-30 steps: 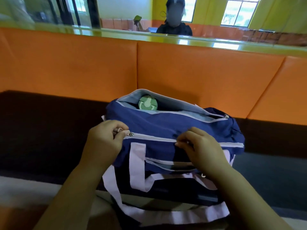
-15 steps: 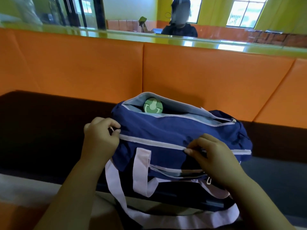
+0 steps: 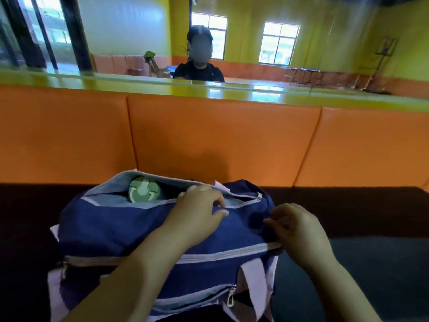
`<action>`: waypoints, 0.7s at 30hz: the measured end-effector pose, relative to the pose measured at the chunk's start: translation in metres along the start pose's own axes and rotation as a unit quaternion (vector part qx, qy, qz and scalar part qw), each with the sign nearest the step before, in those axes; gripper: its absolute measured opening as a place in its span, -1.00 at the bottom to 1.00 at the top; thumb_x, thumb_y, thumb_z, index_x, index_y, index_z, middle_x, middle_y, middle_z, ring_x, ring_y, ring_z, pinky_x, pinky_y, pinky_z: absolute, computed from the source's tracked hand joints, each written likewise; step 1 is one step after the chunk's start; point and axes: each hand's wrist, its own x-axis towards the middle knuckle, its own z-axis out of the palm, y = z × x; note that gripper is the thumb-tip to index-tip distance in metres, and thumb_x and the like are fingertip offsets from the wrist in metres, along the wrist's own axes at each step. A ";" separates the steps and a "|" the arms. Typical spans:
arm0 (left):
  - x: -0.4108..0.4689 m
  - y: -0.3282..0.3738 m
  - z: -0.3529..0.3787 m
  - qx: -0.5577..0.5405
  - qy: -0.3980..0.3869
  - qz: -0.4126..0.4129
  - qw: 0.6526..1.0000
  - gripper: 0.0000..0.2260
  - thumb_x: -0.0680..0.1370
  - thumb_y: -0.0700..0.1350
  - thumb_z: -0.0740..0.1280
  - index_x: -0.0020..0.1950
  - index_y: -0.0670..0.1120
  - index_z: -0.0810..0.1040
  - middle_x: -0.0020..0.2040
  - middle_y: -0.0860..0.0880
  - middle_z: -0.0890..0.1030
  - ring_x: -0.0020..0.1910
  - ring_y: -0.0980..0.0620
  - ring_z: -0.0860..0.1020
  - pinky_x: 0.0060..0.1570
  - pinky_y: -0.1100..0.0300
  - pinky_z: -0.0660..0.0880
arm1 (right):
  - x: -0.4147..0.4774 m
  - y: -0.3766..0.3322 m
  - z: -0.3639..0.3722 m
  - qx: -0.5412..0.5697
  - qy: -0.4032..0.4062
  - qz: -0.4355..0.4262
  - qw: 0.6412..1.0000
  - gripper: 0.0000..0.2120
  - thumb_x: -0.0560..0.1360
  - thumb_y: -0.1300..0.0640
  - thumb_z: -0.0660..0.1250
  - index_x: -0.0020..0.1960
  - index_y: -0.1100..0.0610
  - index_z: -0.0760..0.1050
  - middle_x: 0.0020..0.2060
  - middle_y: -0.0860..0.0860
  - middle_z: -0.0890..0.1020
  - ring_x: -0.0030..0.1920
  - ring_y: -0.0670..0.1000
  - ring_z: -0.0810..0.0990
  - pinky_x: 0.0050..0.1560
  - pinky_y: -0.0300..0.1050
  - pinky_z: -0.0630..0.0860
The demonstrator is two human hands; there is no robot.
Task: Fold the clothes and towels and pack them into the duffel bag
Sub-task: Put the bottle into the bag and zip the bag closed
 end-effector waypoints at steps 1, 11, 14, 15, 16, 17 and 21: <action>0.011 0.007 0.009 -0.001 -0.018 0.007 1.000 -0.86 0.52 0.03 0.32 0.00 0.01 0.58 0.07 0.03 0.54 0.11 0.00 0.44 0.15 0.03 0.40 | 0.005 0.005 -0.001 -0.002 -0.003 0.013 1.000 -0.87 0.38 0.07 0.48 -0.14 0.03 0.55 -0.21 -0.10 0.55 -0.21 -0.02 0.57 -0.18 0.04 0.56; 0.086 0.041 0.063 0.155 -0.153 -0.022 0.976 -0.67 0.57 0.17 0.14 0.06 0.01 0.60 0.09 -0.03 0.53 0.16 -0.12 0.37 0.24 -0.21 0.30 | 0.042 0.017 0.000 0.057 -0.090 0.065 0.992 -0.62 0.39 0.08 0.47 0.17 0.07 0.47 -0.08 -0.09 0.50 -0.02 -0.04 0.54 0.01 -0.15 0.50; 0.091 0.044 0.067 0.130 -0.149 -0.035 0.980 -0.75 0.55 0.12 0.20 -0.01 0.07 0.62 0.06 0.01 0.60 0.15 -0.09 0.42 0.14 -0.12 0.37 | 0.047 0.019 0.002 0.079 -0.097 0.084 0.989 -0.58 0.39 0.14 0.47 0.20 0.09 0.44 -0.15 -0.12 0.50 -0.05 -0.03 0.54 0.01 -0.12 0.53; 0.092 0.045 0.068 0.110 -0.137 -0.034 0.984 -0.78 0.55 0.08 0.22 -0.04 0.05 0.63 0.02 0.01 0.62 0.11 -0.07 0.47 0.07 -0.04 0.39 | 0.049 0.020 0.003 0.078 -0.095 0.088 0.989 -0.59 0.39 0.15 0.47 0.19 0.09 0.44 -0.19 -0.13 0.49 -0.06 -0.02 0.55 0.01 -0.09 0.54; 0.092 0.046 0.069 0.090 -0.125 -0.030 0.988 -0.80 0.54 0.04 0.24 -0.07 0.02 0.63 -0.03 0.00 0.64 0.05 -0.06 0.53 0.00 0.02 0.40 | 0.049 0.020 0.004 0.074 -0.093 0.089 0.989 -0.61 0.39 0.16 0.47 0.17 0.10 0.45 -0.22 -0.15 0.48 -0.08 -0.02 0.54 -0.01 -0.09 0.54; 0.091 0.048 0.069 0.073 -0.113 -0.028 0.991 -0.81 0.51 0.01 0.26 -0.11 -0.02 0.63 -0.08 -0.02 0.65 -0.02 -0.05 0.56 -0.05 0.04 0.40 | 0.050 0.020 0.005 0.070 -0.088 0.087 0.990 -0.63 0.40 0.17 0.46 0.16 0.11 0.45 -0.24 -0.17 0.47 -0.11 -0.03 0.53 -0.03 -0.12 0.53; 0.087 0.051 0.064 0.026 -0.059 -0.030 0.997 -0.84 0.41 -0.03 0.30 -0.25 -0.10 0.57 -0.19 -0.04 0.58 -0.16 -0.03 0.53 -0.21 0.09 0.37 | 0.053 0.020 0.010 0.079 -0.070 0.065 0.992 -0.72 0.43 0.20 0.41 0.12 0.07 0.49 -0.26 -0.20 0.49 -0.16 -0.08 0.53 -0.16 -0.23 0.48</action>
